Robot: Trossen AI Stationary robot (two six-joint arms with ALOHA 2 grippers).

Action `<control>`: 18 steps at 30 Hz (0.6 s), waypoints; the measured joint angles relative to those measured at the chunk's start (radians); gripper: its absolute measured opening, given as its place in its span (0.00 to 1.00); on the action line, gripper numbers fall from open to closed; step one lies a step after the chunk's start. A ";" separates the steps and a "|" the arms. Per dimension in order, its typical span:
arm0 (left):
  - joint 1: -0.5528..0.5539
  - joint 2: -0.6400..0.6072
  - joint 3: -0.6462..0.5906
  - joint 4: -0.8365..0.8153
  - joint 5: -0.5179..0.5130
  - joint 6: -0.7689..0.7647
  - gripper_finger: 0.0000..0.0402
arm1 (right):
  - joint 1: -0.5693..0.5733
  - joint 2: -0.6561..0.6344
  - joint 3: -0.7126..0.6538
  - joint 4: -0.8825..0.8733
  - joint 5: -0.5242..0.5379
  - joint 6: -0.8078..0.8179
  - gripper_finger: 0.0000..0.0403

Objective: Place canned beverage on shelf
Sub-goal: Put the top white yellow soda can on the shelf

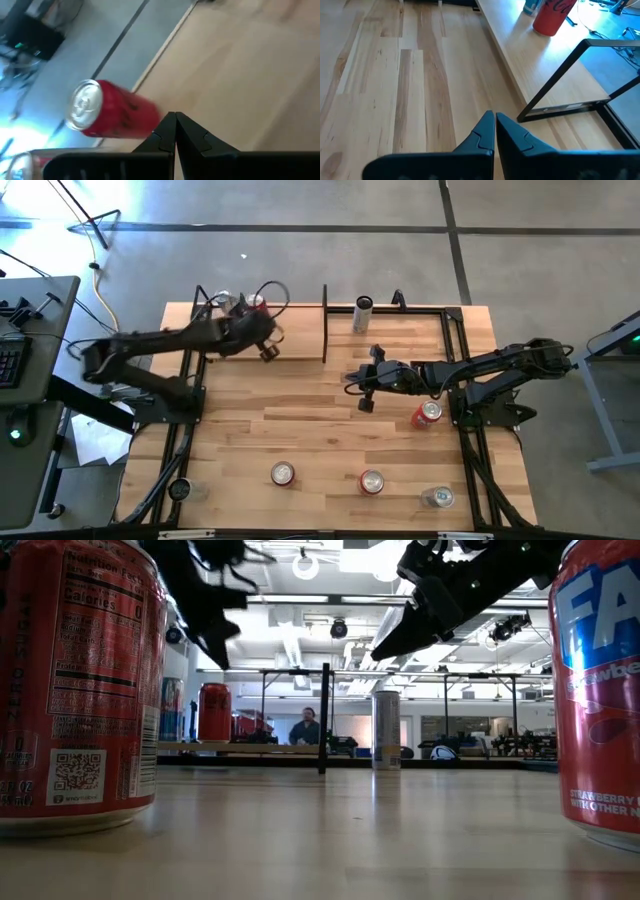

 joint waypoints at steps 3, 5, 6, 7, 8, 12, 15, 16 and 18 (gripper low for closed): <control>-0.085 -0.122 -0.108 0.069 0.018 -0.047 0.00 | 0.000 0.000 0.000 0.011 0.002 0.014 0.00; -0.145 -0.196 -0.190 0.140 0.025 -0.070 0.00 | 0.007 0.000 0.000 0.012 0.014 0.039 0.00; -0.174 -0.230 -0.231 0.181 0.026 -0.082 0.00 | 0.015 0.000 0.000 0.012 0.028 0.048 0.00; -0.201 -0.262 -0.271 0.225 0.025 -0.095 0.00 | 0.026 0.000 0.000 0.012 0.047 0.053 0.00; -0.227 -0.291 -0.313 0.274 0.026 -0.105 0.00 | 0.039 0.000 0.000 0.013 0.069 0.053 0.00; -0.297 -0.371 -0.454 0.453 0.050 -0.130 0.00 | 0.074 0.000 0.000 0.021 0.194 0.050 0.00; -0.323 -0.399 -0.532 0.569 0.078 -0.131 0.00 | 0.036 0.000 0.000 0.028 0.267 0.051 0.00; -0.328 -0.401 -0.551 0.603 0.081 -0.131 0.00 | 0.011 0.000 0.000 0.034 0.264 0.056 0.00; -0.332 -0.404 -0.585 0.664 0.081 -0.131 0.00 | -0.054 0.000 0.000 0.052 0.233 0.084 0.00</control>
